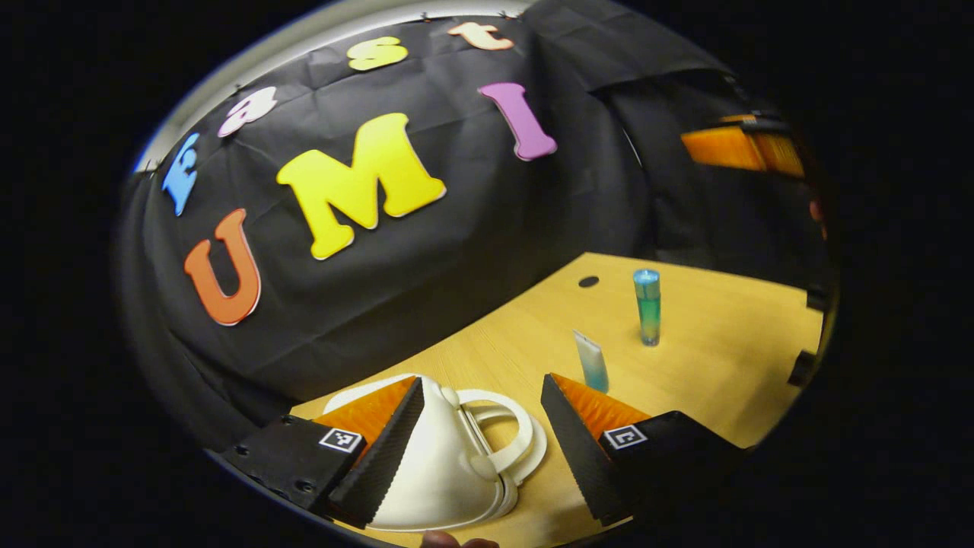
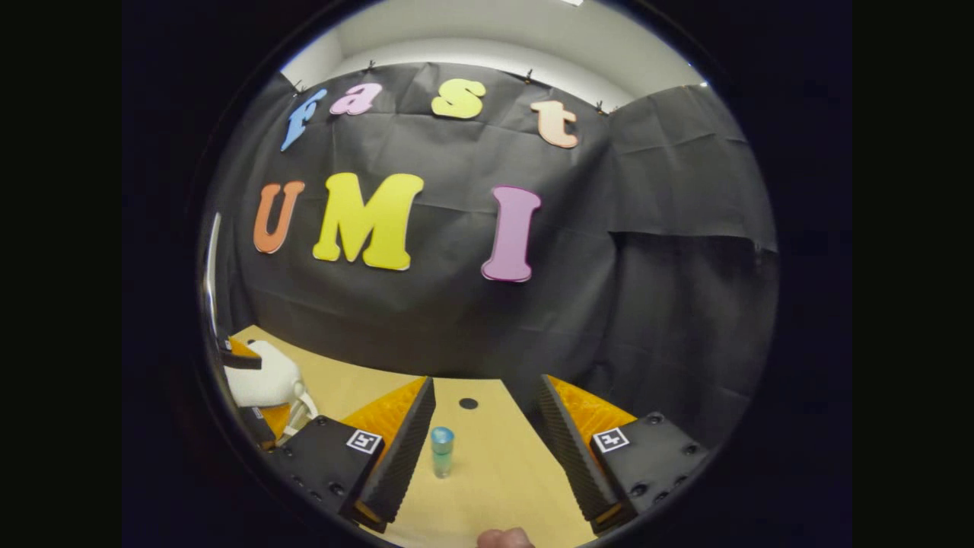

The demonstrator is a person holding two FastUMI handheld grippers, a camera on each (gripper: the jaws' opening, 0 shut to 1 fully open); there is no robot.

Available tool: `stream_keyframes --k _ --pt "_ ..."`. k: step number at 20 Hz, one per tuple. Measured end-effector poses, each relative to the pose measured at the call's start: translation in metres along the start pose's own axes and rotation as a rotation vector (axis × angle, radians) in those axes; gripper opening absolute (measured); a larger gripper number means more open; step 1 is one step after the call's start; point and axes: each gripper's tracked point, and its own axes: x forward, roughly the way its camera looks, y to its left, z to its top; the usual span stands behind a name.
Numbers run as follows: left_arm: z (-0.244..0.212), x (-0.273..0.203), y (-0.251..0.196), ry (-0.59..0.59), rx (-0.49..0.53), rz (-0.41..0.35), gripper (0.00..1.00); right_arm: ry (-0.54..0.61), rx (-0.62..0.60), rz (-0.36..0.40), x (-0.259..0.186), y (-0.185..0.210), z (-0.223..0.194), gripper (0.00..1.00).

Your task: First open the suitcase, pack the skin care products into it, and then close the suitcase.

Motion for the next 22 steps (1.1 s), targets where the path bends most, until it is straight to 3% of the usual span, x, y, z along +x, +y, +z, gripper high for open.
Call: stream_keyframes --k 4,11,15,20,22 --pt "-0.035 0.022 -0.013 0.129 0.157 -0.015 0.98 0.029 0.015 -0.032 0.004 -0.023 -0.014 0.82" --pt "-0.070 0.047 -0.021 0.273 0.291 -0.003 0.94 0.070 0.017 -0.021 0.018 -0.045 -0.036 0.82" --pt "-0.083 0.057 -0.014 0.336 0.299 0.012 0.77 0.100 0.022 0.001 0.028 -0.048 -0.049 0.82" --pt "-0.090 0.061 -0.025 0.382 0.280 -0.019 0.39 0.087 0.020 0.019 0.032 -0.049 -0.043 0.82" --pt "-0.088 0.061 -0.025 0.382 0.287 -0.022 0.38 0.071 0.021 0.018 0.030 -0.051 -0.039 0.82"
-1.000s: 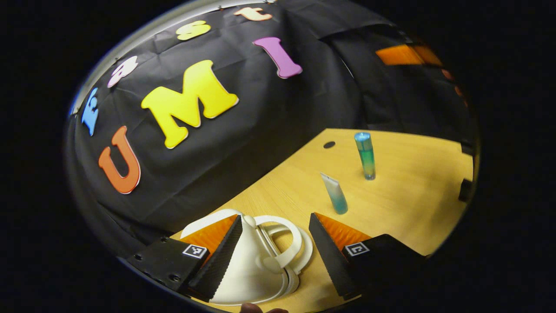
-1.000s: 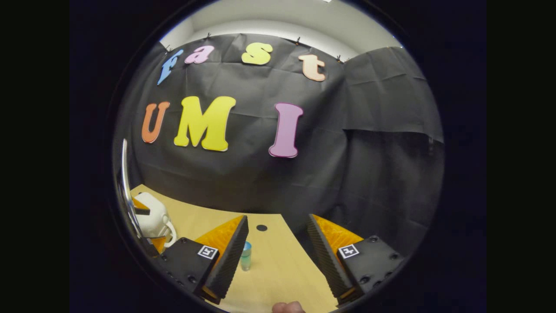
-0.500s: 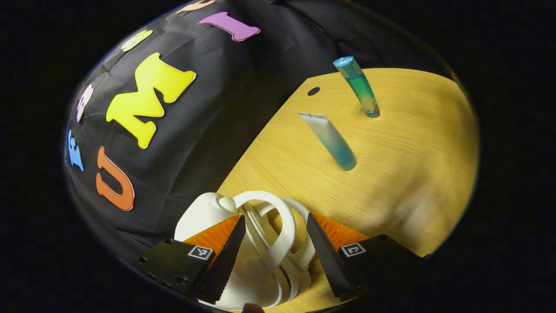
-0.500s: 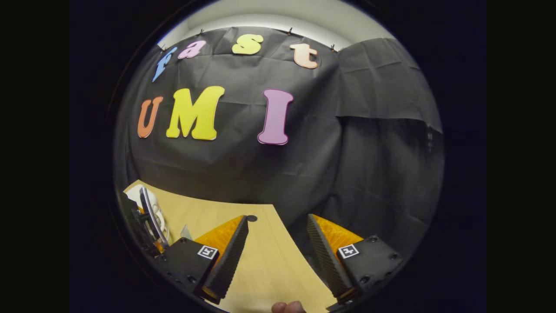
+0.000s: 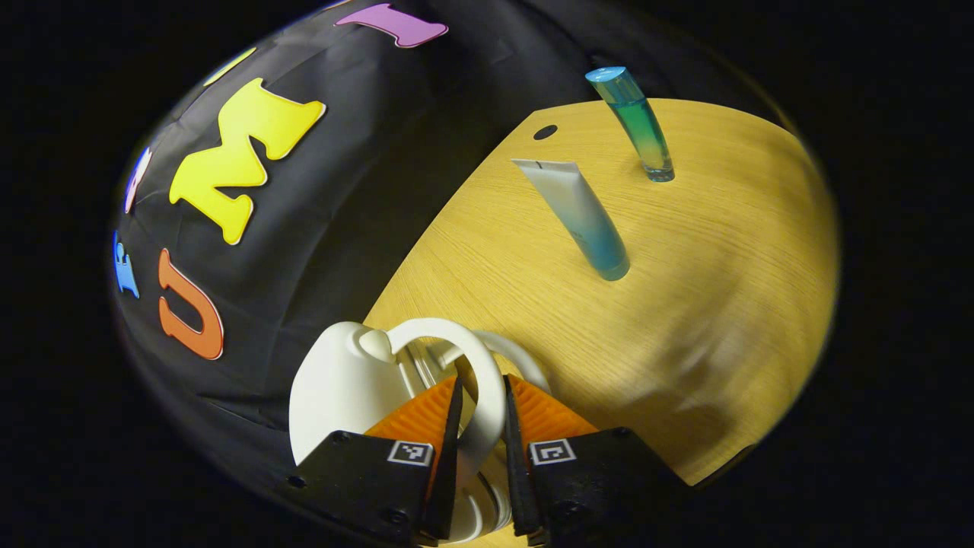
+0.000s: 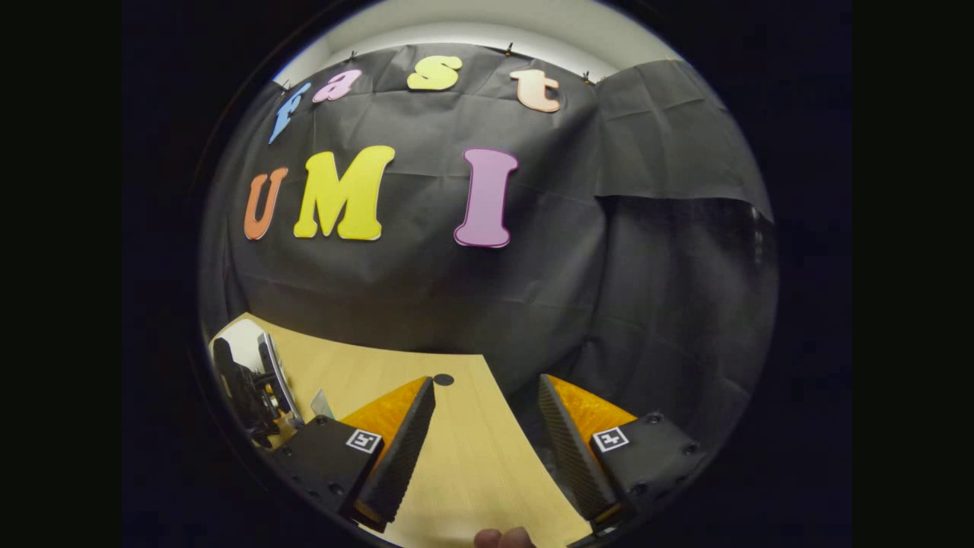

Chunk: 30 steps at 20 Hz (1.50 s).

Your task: First open the suitcase, pack the skin care products into it, and then close the suitcase.

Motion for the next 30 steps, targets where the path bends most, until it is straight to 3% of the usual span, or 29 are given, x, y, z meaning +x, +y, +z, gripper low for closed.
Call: stream_keyframes --k 1,4,8,14,18,25,30 --pt "0.002 -0.001 0.000 -0.002 0.004 -0.004 0.27 0.002 -0.001 0.000 -0.002 0.000 -0.001 0.82" --pt "0.009 -0.009 0.005 -0.025 -0.010 -0.016 0.17 0.009 0.008 -0.006 -0.006 0.001 -0.003 0.82" --pt "0.022 -0.027 0.026 -0.084 -0.112 -0.006 0.03 -0.007 0.012 -0.010 -0.014 0.010 0.005 0.82" --pt "0.041 -0.070 0.102 -0.259 -0.370 0.007 0.03 -0.041 0.000 0.037 -0.021 0.052 0.030 0.82" --pt "0.028 -0.100 0.179 -0.363 -0.488 0.066 0.03 -0.080 -0.025 0.094 -0.029 0.096 0.055 0.82" --pt "-0.074 -0.126 0.313 -0.471 -0.724 0.204 0.03 -0.135 -0.057 0.206 -0.046 0.185 0.091 0.82" --pt "-0.181 -0.109 0.366 -0.495 -0.939 0.236 0.03 -0.137 -0.105 0.244 -0.061 0.229 0.098 0.82"
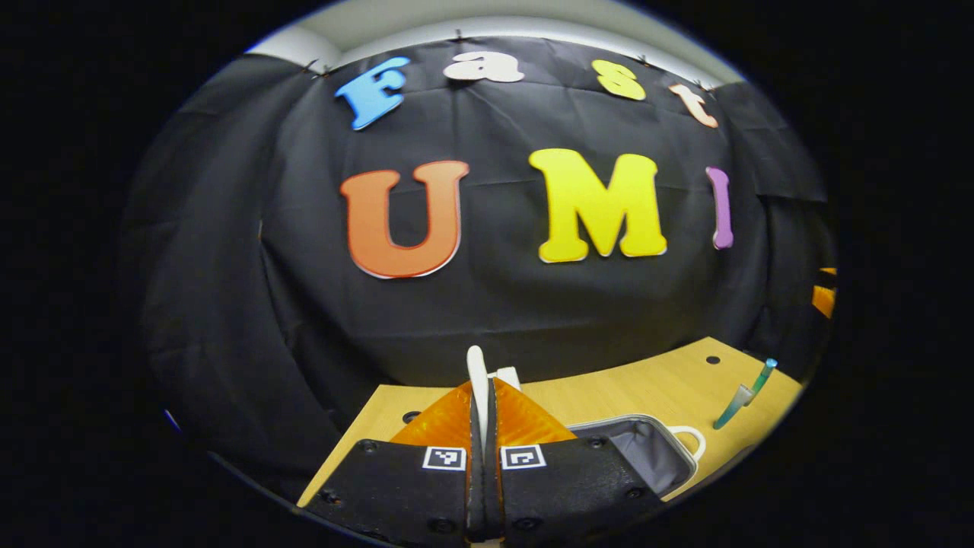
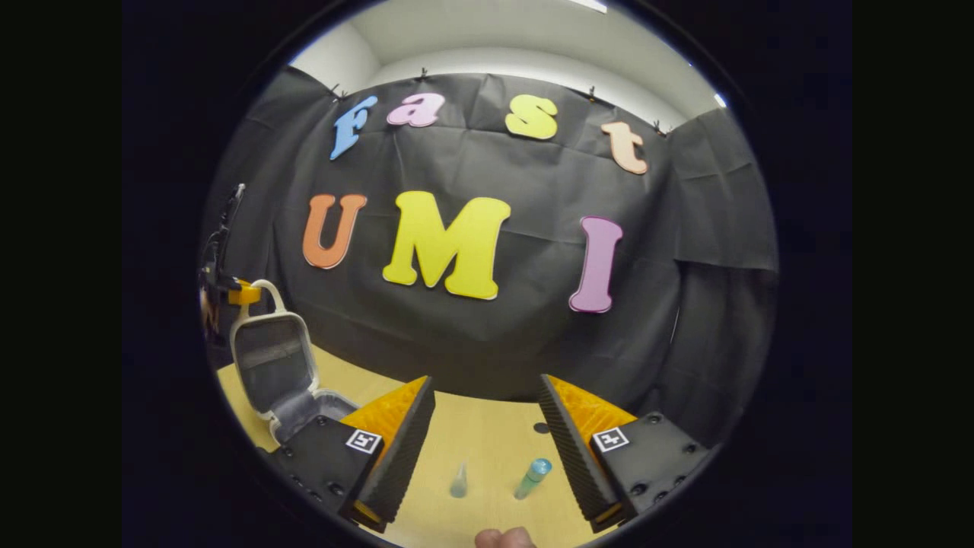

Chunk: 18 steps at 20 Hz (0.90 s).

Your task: First open the suitcase, pack the skin care products into it, and then close the suitcase.

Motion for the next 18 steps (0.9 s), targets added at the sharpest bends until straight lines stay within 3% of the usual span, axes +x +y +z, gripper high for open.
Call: stream_keyframes --k 4,7,11,15,18 --pt "-0.060 0.019 0.084 0.042 -0.196 0.051 0.03 0.002 -0.062 0.031 0.000 0.027 0.005 0.82" --pt "-0.130 0.030 0.126 0.128 -0.293 0.071 0.03 0.013 -0.117 0.032 0.002 0.037 0.002 0.82" --pt "-0.210 0.040 0.143 0.262 -0.357 0.094 0.03 0.023 -0.167 0.040 0.009 0.047 0.004 0.82" --pt "-0.249 0.043 0.144 0.337 -0.396 0.128 0.07 0.019 -0.164 0.038 0.017 0.050 0.005 0.82" --pt "-0.259 0.042 0.149 0.353 -0.367 0.164 0.22 0.020 -0.164 0.045 0.019 0.049 0.004 0.82"
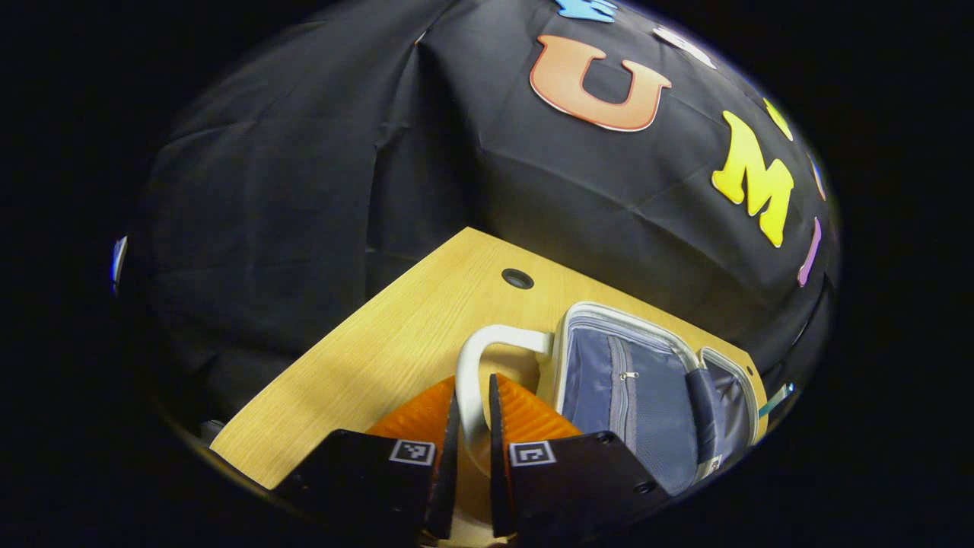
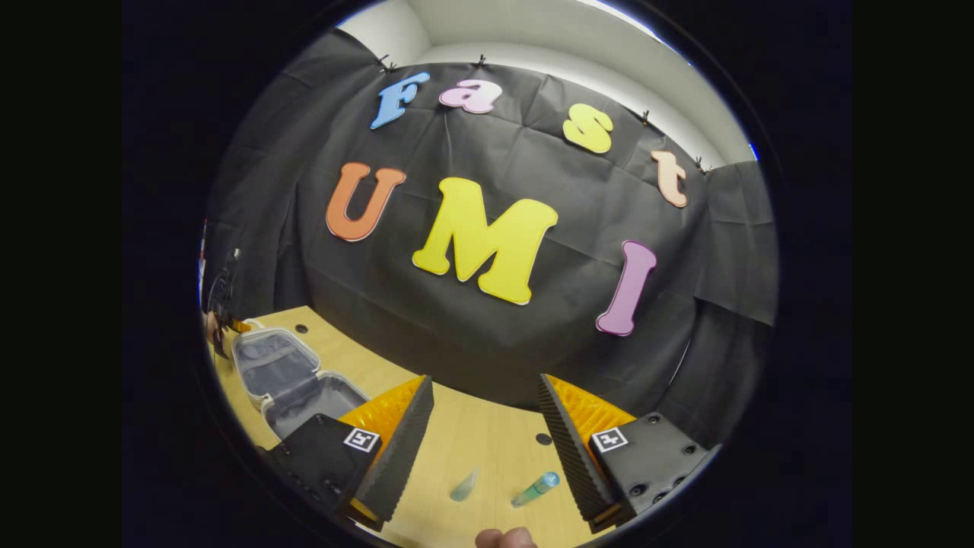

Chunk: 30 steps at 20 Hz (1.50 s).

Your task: First open the suitcase, pack the skin care products into it, and then close the suitcase.

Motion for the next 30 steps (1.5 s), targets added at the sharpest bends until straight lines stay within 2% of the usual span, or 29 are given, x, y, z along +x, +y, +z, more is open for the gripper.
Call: stream_keyframes --k 1,2,3,6,10,14,21,23,26,30 --pt "0.001 -0.004 0.002 -0.005 0.015 0.013 0.50 0.001 0.005 0.002 0.001 -0.001 -0.003 0.82" --pt "0.006 -0.009 0.002 -0.019 0.014 0.020 0.59 0.003 0.014 0.004 0.001 -0.003 -0.004 0.82" --pt "0.011 -0.015 -0.001 -0.036 0.014 0.023 0.53 0.003 0.024 0.005 0.001 -0.005 -0.005 0.82" --pt "0.024 -0.041 -0.023 -0.080 0.055 0.020 1.00 0.007 0.051 0.011 0.001 -0.011 -0.013 0.82" --pt "0.051 -0.083 -0.078 -0.156 0.146 0.036 0.98 -0.016 0.103 0.013 -0.003 -0.027 -0.015 0.83" --pt "0.062 -0.134 -0.185 -0.233 0.200 0.007 0.98 -0.011 0.171 0.006 -0.010 -0.058 -0.036 0.82" --pt "0.018 -0.182 -0.344 -0.293 0.262 -0.057 0.98 0.012 0.220 -0.032 -0.020 -0.120 -0.079 0.82" --pt "0.000 -0.186 -0.389 -0.284 0.272 -0.101 0.98 0.039 0.232 -0.049 -0.024 -0.135 -0.094 0.82" --pt "-0.045 -0.186 -0.465 -0.237 0.318 -0.215 0.98 0.068 0.232 -0.086 -0.032 -0.166 -0.116 0.82" --pt "-0.089 -0.180 -0.521 -0.190 0.372 -0.313 0.98 0.122 0.232 -0.141 -0.043 -0.204 -0.146 0.82"
